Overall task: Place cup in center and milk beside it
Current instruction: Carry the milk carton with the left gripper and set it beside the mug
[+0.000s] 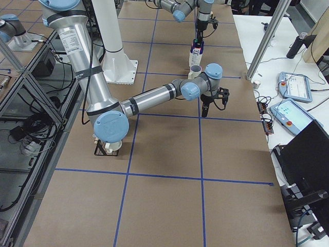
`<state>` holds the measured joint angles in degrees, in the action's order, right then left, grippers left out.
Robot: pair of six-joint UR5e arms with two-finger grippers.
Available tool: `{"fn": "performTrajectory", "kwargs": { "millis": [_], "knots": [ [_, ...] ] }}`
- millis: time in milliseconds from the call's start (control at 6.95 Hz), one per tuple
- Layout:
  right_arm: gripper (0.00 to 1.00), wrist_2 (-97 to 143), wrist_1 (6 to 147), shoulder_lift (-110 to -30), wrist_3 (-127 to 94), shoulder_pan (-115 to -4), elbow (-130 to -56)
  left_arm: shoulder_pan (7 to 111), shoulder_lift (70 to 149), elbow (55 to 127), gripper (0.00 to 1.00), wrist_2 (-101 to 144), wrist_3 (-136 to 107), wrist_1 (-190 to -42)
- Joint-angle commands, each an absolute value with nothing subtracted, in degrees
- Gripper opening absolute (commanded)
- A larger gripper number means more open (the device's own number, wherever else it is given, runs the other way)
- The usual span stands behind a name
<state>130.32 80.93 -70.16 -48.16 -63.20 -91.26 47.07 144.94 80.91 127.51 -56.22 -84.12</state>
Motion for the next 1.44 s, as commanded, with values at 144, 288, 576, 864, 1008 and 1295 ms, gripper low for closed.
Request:
{"fn": "performTrajectory", "kwargs": {
  "millis": [144,288,576,864,1008,1295],
  "knots": [
    [1.00,130.17,80.86,-70.31,-48.16,-63.19,-91.32,44.40,147.39,77.52,0.00,124.91,-57.83,-86.30],
    [1.00,129.99,80.86,-70.31,-48.16,-63.19,-91.23,43.43,147.13,77.43,0.00,123.59,-58.01,-86.48],
    [1.00,130.08,80.86,-70.31,-48.16,-63.11,-91.23,43.42,146.87,77.87,0.91,123.05,-57.92,-86.40],
    [1.00,130.17,80.86,-70.31,-48.25,-63.11,-91.23,43.77,146.08,80.14,0.98,122.52,-58.18,-86.13],
    [1.00,130.34,80.95,-70.23,-48.08,-63.19,-91.14,45.77,145.73,82.24,0.98,122.95,-57.66,-85.61],
    [1.00,131.30,81.03,-72.23,-45.20,-64.42,-92.19,51.83,138.39,97.03,0.98,123.22,-55.91,-77.57]
  ]
}}
